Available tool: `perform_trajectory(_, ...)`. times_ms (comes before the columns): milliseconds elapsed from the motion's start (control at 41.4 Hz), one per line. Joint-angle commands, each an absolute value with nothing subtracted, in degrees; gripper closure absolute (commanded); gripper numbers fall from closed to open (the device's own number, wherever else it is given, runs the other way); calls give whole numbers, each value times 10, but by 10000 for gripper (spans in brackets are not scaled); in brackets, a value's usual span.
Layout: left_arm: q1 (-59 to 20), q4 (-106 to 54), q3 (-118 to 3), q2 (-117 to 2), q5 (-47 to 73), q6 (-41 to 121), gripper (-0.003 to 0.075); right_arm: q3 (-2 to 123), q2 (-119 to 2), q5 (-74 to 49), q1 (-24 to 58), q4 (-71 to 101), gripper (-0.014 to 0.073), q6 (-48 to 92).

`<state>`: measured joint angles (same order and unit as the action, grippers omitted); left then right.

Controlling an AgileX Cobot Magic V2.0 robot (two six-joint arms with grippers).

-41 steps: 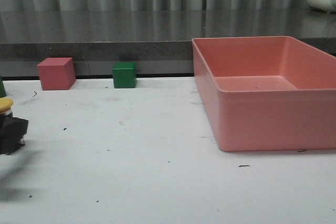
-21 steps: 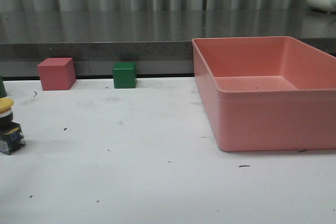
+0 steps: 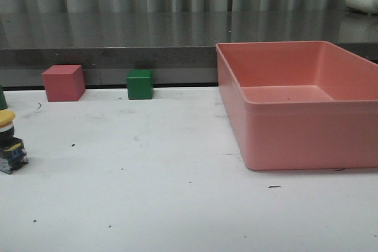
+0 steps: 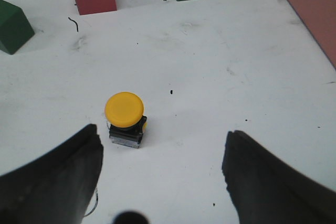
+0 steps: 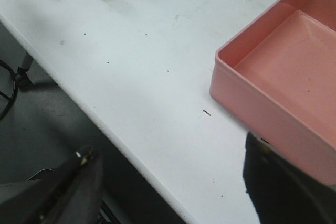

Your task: Place and stand button with both arms

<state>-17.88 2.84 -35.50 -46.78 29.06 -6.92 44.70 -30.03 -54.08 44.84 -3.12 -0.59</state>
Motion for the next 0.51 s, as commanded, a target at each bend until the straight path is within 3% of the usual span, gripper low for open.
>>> perform_trajectory(0,-184,26,-422,-434,354,-76,239,460,-303,-503,449,-36,23,0)
perform_trajectory(241,-184,18,-494,-365,490,-76,239,460,-303,-503,449,-36,23,0)
perform_trajectory(483,-184,0,-505,-313,545,-76,239,460,-303,-503,449,-36,23,0)
